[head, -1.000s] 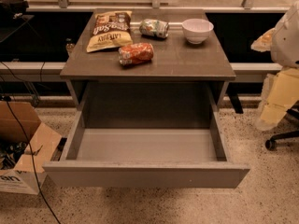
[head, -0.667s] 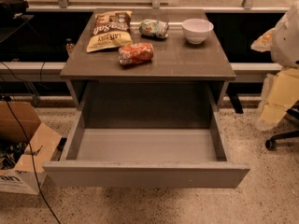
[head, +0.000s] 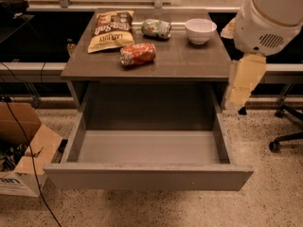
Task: Place coke can into top drawer
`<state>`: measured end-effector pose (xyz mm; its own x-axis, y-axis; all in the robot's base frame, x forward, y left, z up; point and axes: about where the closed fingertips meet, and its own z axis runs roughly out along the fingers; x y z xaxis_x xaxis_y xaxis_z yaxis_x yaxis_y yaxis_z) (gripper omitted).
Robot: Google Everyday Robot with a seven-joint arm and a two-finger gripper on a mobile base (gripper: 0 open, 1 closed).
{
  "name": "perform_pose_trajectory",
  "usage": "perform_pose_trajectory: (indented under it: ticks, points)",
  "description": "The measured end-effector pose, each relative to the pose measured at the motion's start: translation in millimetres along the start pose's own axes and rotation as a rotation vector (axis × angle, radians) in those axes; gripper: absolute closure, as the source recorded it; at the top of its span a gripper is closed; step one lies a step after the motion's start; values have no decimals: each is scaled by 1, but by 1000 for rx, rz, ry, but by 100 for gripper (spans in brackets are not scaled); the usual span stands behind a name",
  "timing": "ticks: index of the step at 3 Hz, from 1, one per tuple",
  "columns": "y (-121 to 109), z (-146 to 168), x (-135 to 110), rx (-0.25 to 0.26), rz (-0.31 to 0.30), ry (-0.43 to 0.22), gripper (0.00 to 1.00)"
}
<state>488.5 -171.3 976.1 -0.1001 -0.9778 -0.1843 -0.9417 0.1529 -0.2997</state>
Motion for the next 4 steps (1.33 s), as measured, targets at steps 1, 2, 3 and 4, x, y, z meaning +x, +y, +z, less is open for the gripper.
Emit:
perform_pose_trajectory:
  ticks: [1,2,3,4]
  points:
    - [-25,27,-40,-15,-79,-24,0]
    - [-49,51,-80,-26,-133,-67,0]
    - [-71,69,-120,-27,-171,-101,0]
    - [-89,86,-152,-33,-198,-122,0]
